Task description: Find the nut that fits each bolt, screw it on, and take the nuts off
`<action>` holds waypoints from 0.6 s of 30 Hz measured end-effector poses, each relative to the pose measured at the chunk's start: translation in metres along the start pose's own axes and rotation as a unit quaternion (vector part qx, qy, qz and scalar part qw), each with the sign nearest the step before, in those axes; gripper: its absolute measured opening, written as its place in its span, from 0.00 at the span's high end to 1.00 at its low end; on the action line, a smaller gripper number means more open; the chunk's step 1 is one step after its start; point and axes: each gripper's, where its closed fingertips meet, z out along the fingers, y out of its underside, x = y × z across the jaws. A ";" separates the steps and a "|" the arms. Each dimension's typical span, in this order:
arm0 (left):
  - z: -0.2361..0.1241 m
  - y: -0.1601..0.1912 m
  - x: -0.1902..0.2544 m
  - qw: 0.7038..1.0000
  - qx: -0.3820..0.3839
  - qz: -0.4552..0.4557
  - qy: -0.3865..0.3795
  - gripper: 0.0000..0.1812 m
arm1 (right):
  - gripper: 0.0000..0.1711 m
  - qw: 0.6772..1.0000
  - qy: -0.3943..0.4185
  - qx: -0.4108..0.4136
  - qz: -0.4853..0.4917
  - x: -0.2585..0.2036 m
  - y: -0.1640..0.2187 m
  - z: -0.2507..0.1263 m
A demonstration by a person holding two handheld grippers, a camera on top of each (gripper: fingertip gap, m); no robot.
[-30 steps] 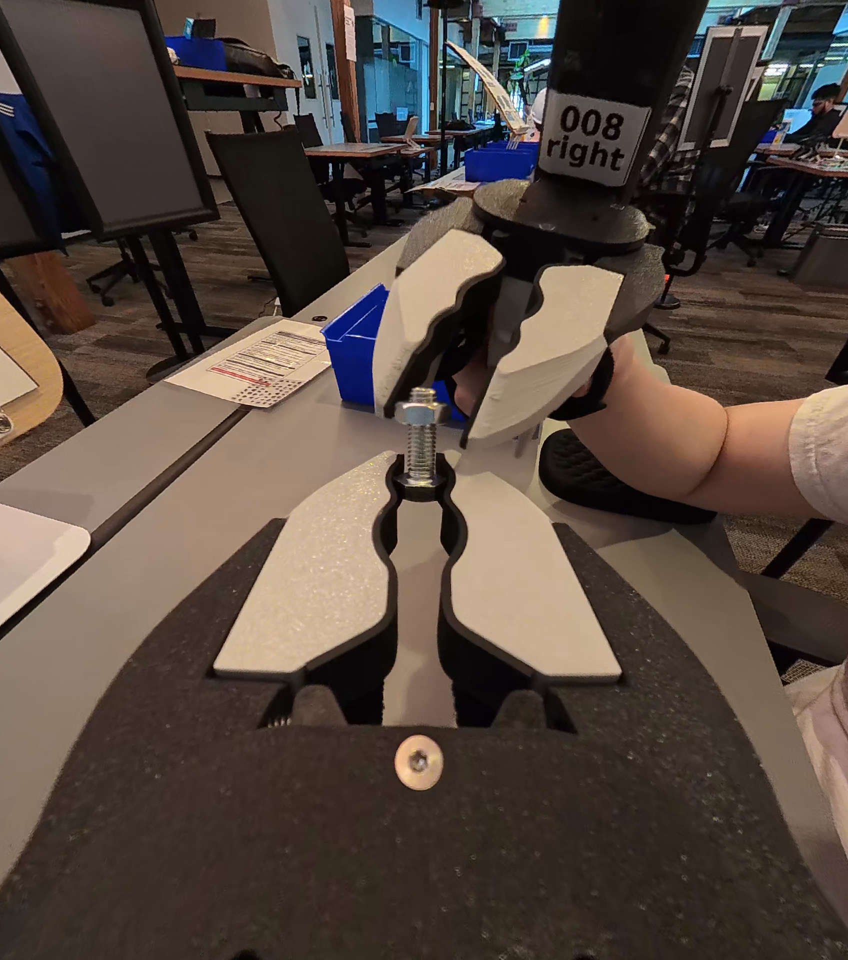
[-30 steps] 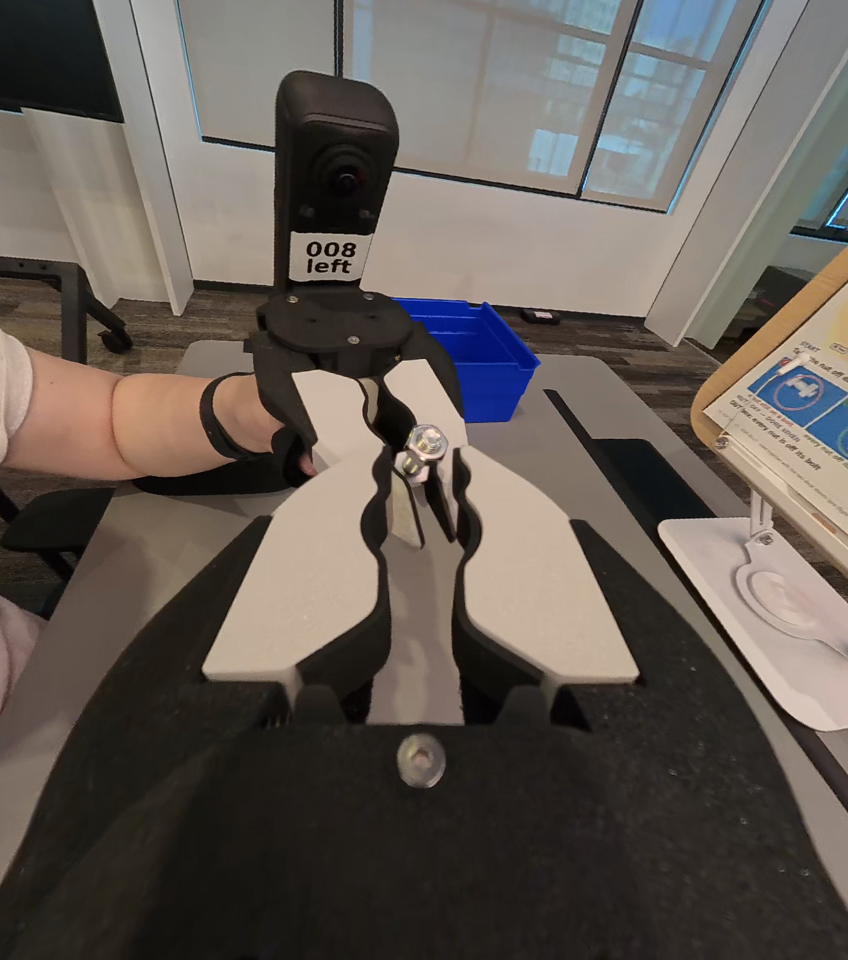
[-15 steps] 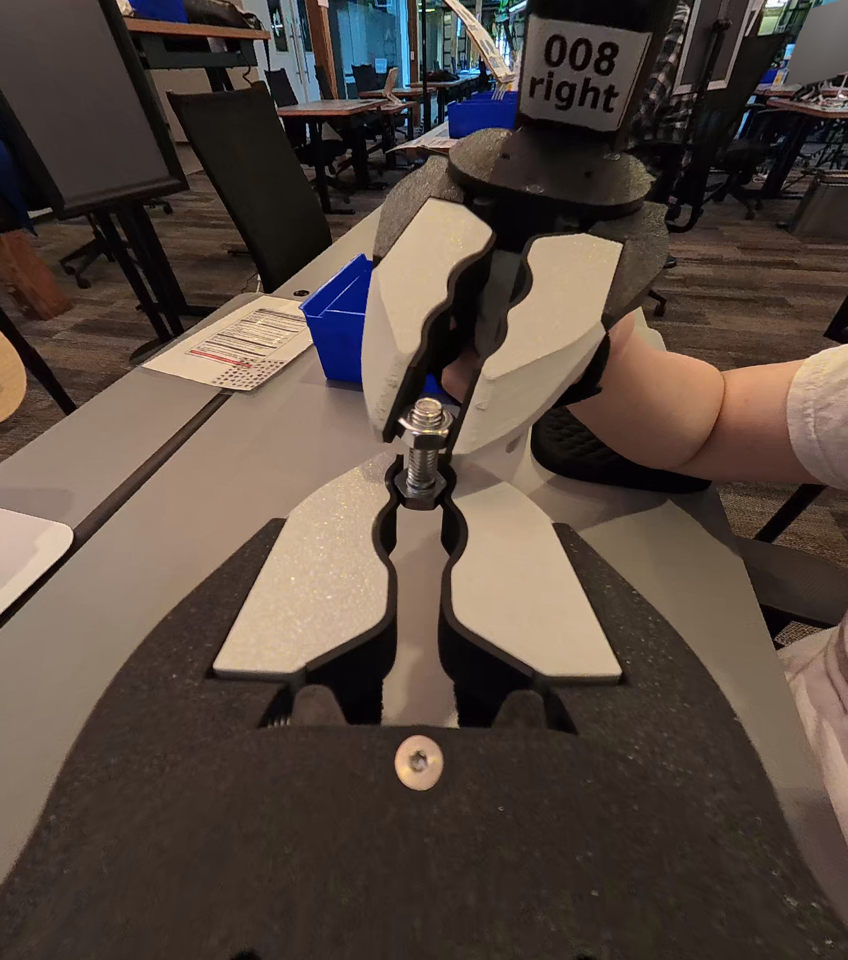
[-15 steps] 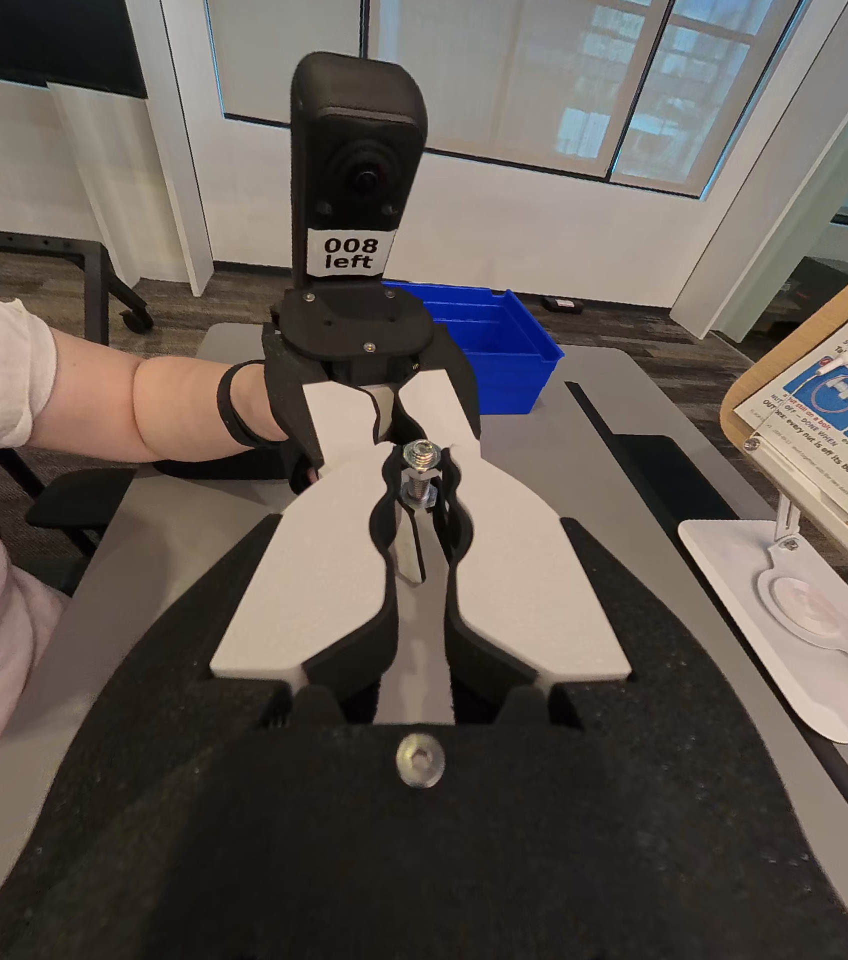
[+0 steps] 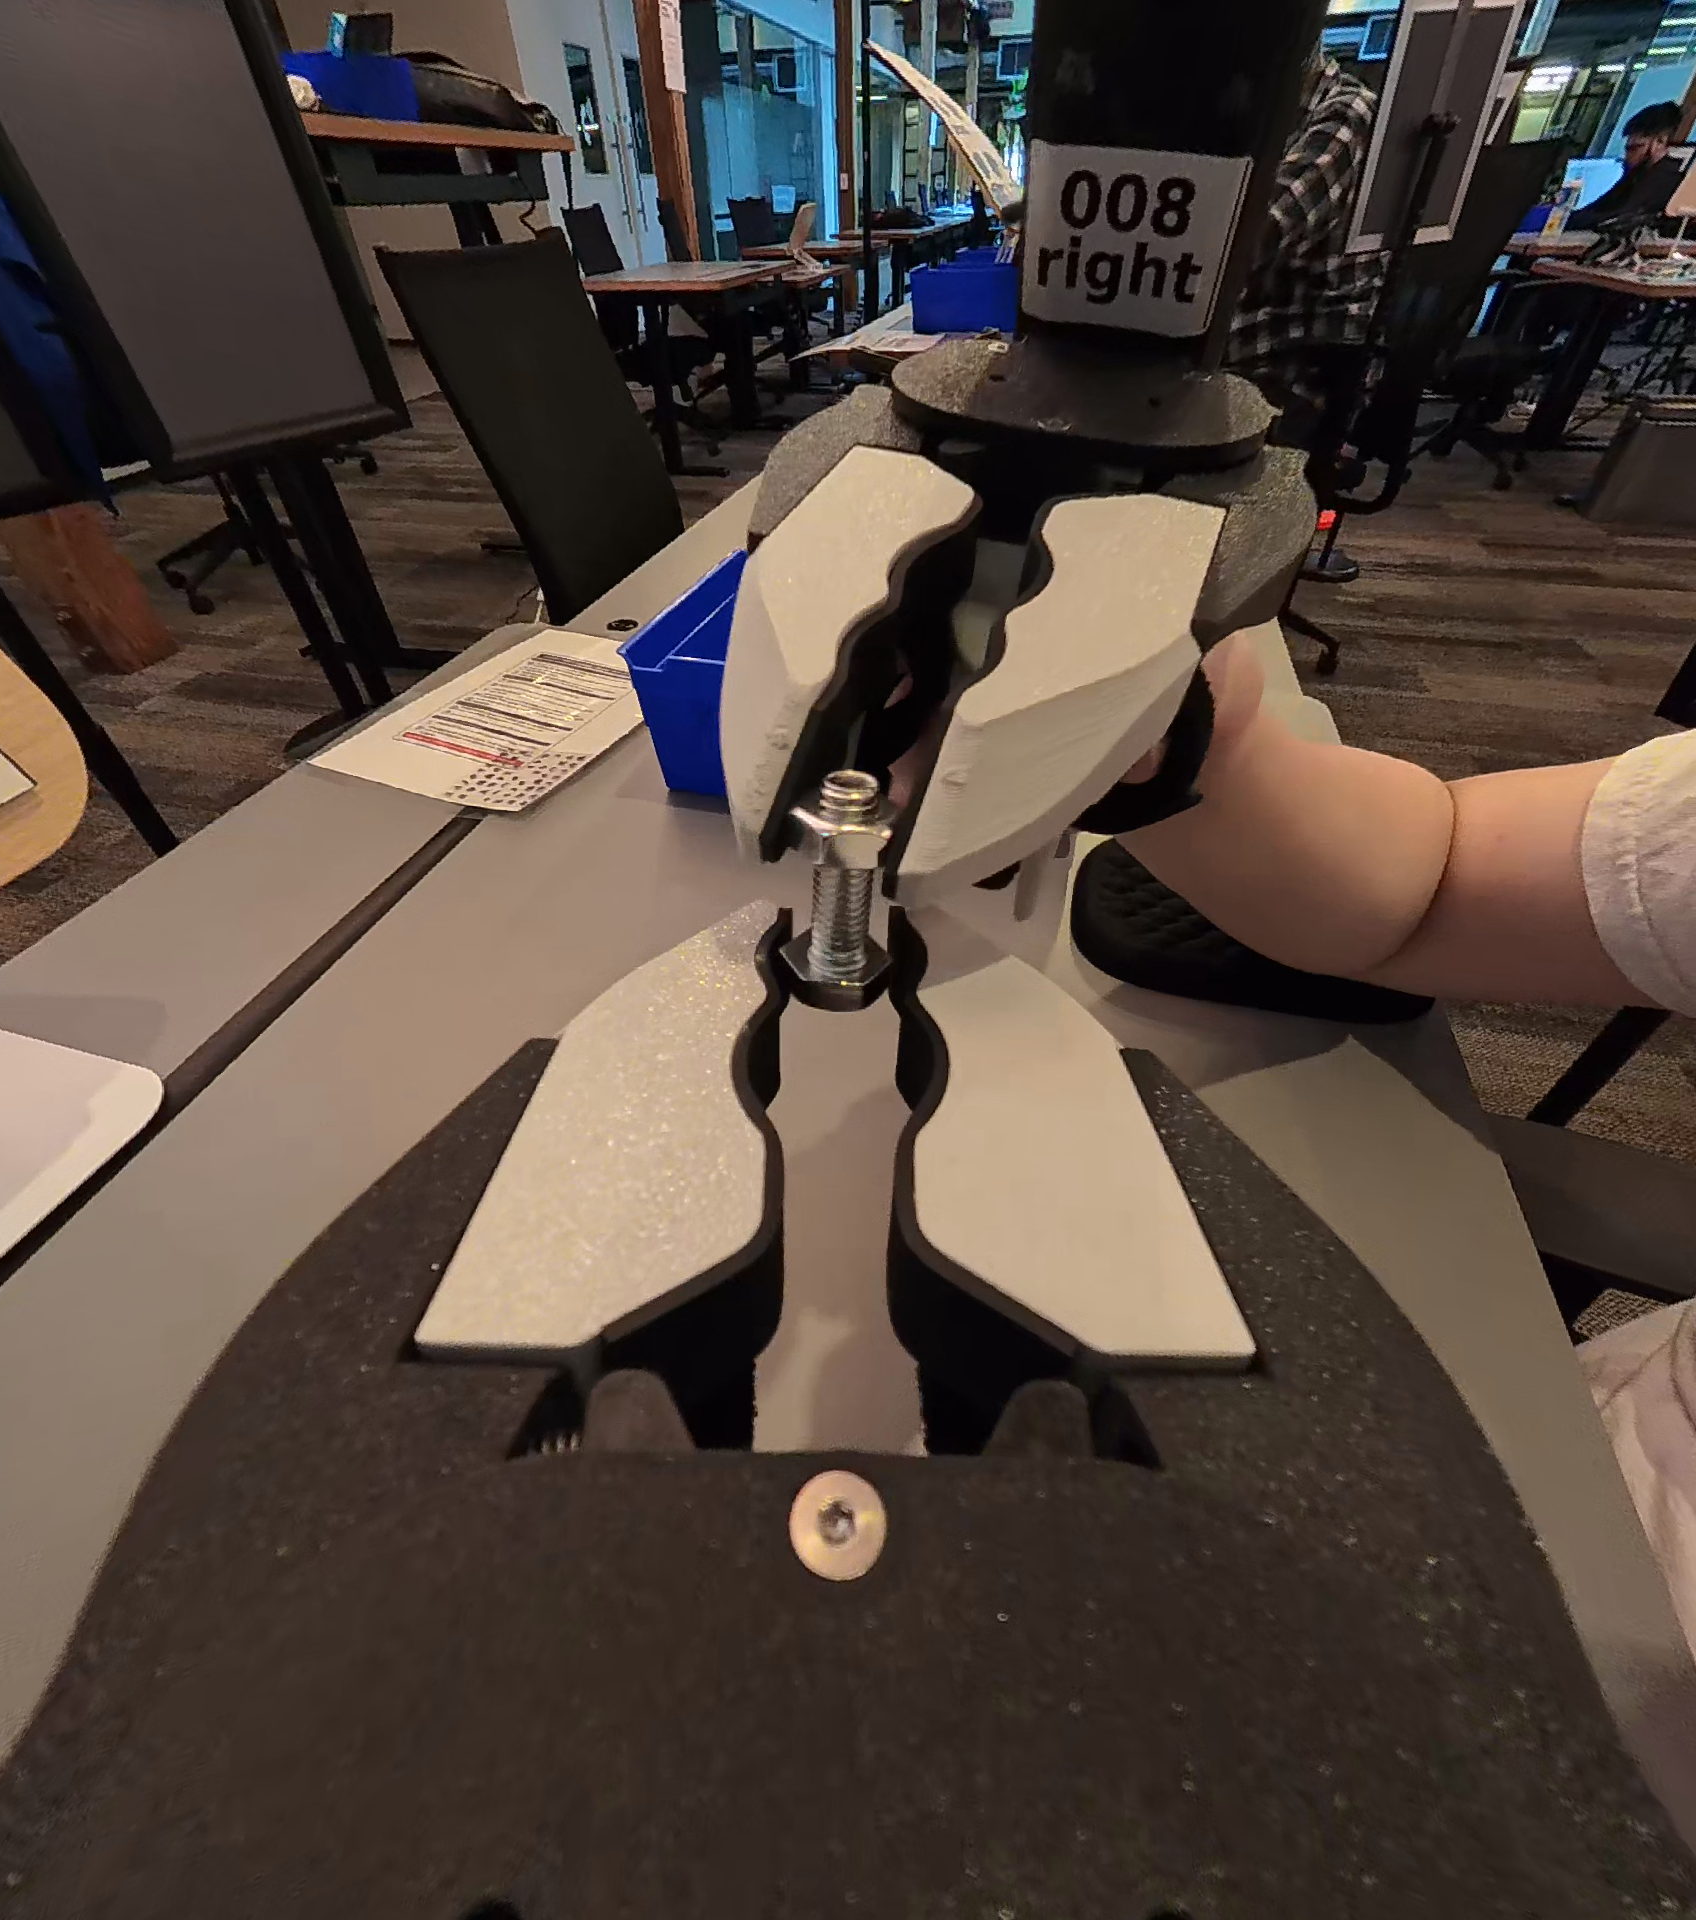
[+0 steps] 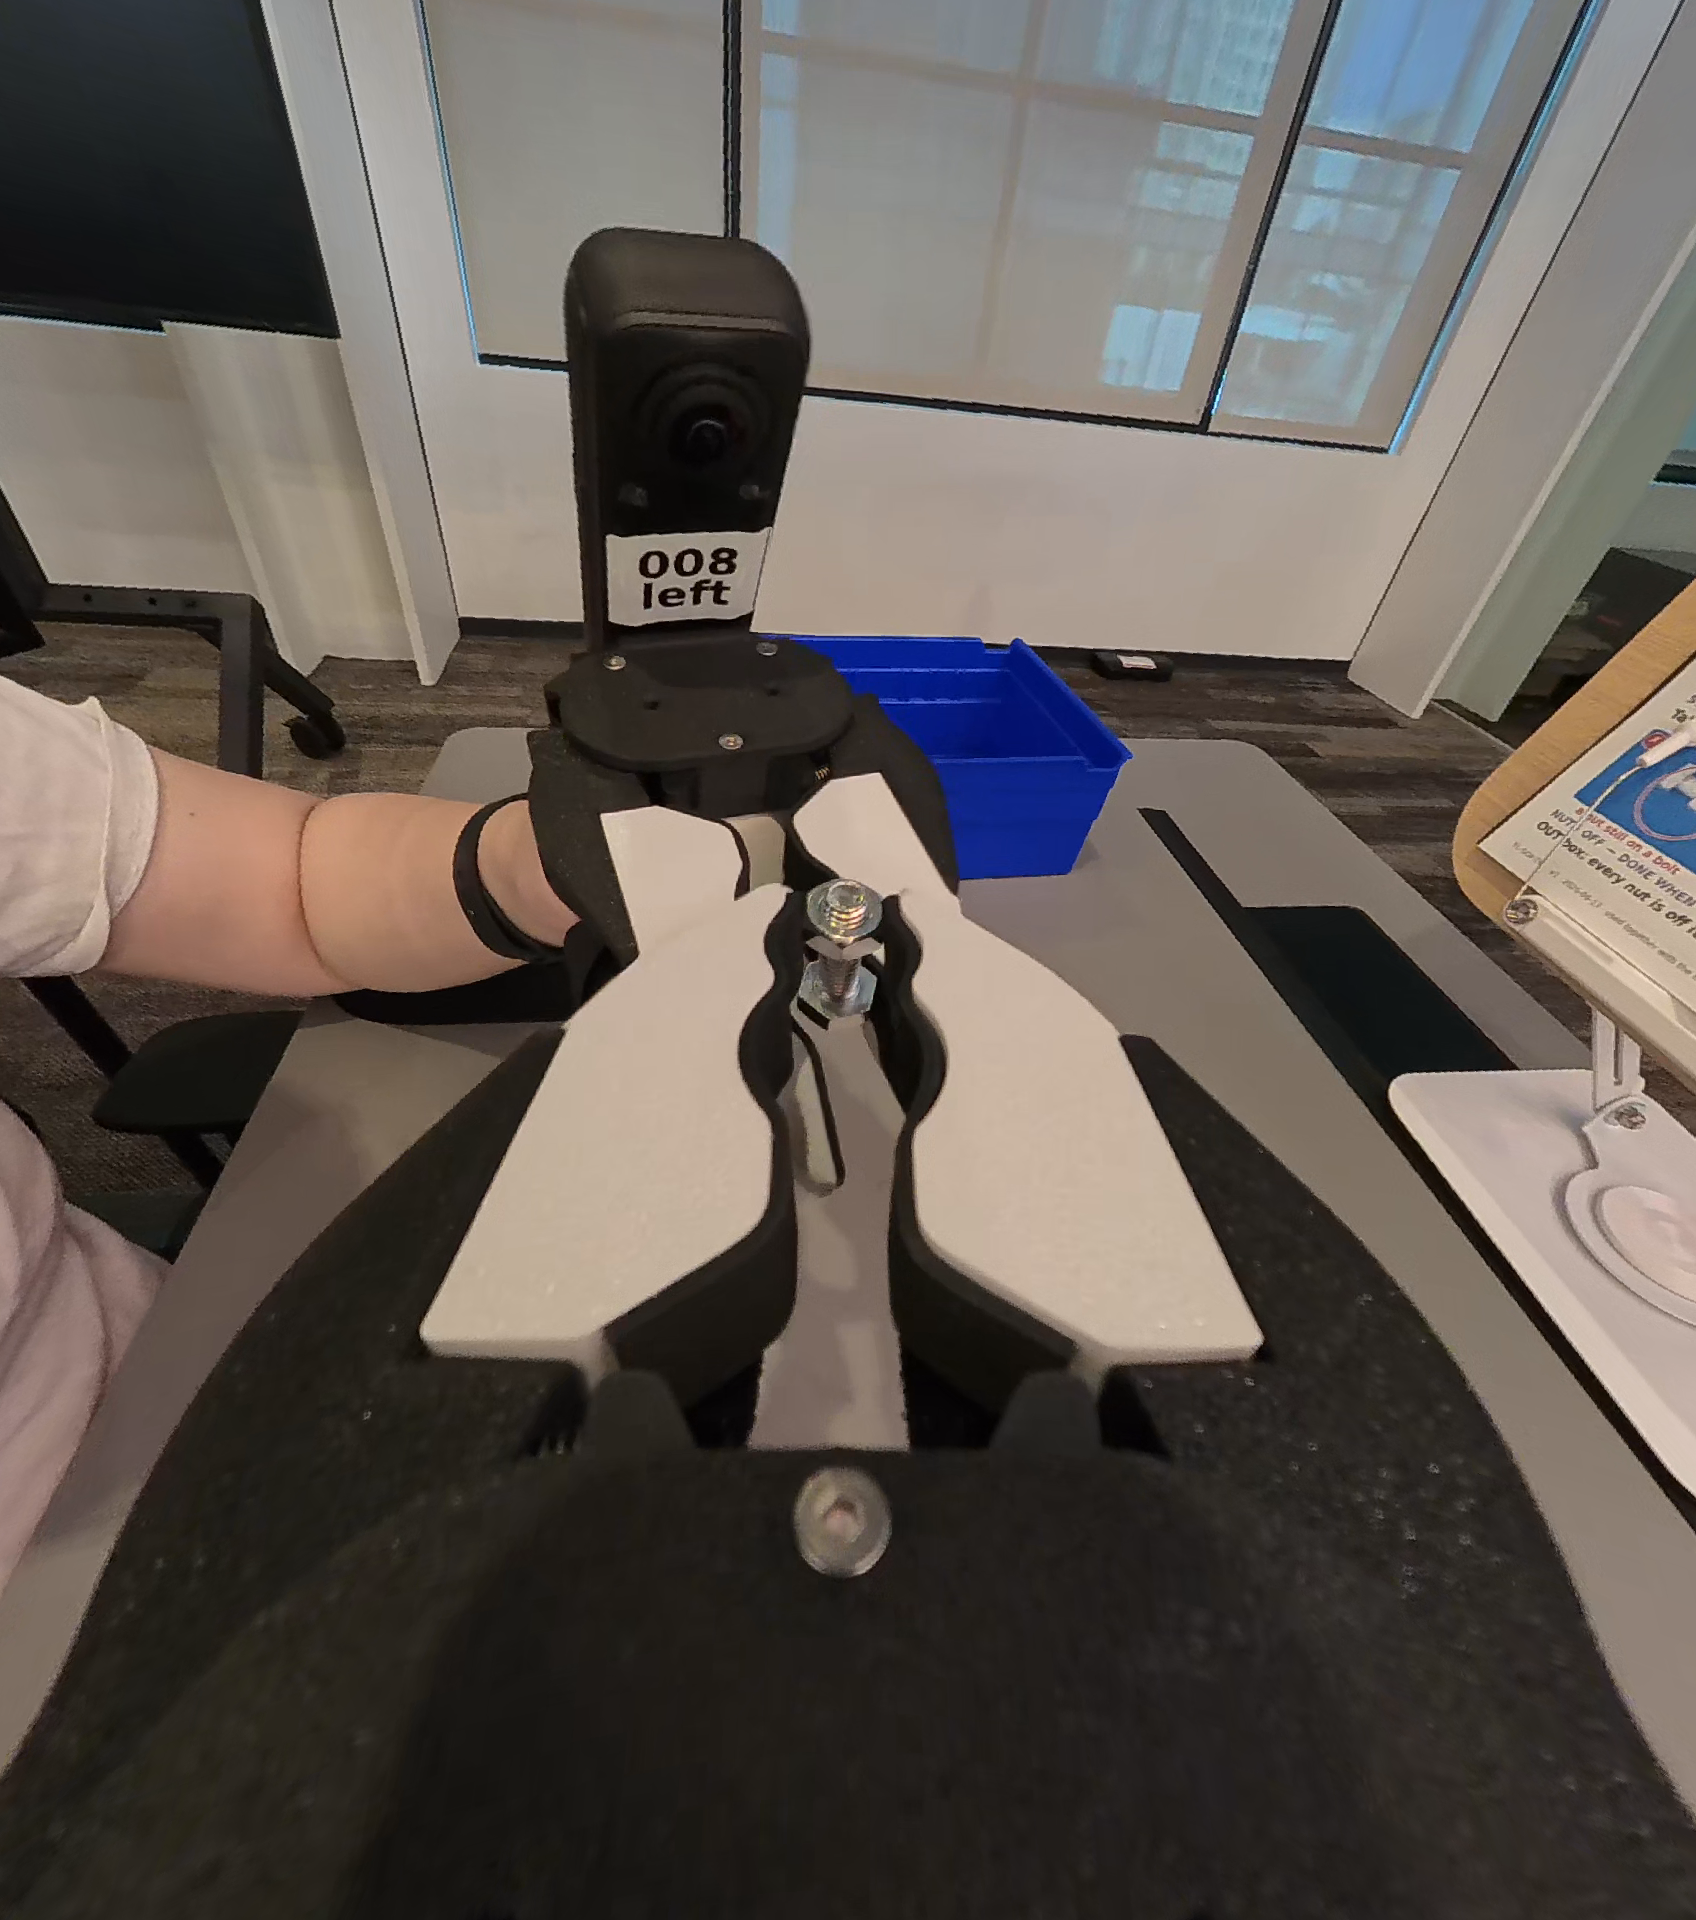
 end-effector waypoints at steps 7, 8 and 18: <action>0.000 -0.001 -0.003 1.000 0.006 0.002 -0.010 0.94 | 0.92 1.000 0.001 -0.007 0.004 0.002 0.001 -0.001; -0.001 -0.001 -0.003 1.000 0.009 0.001 -0.011 0.94 | 0.92 1.000 0.004 -0.008 0.000 0.002 0.001 -0.001; -0.005 -0.010 -0.001 0.999 0.034 -0.009 -0.001 0.94 | 0.92 1.000 0.005 -0.006 -0.007 0.006 -0.004 -0.012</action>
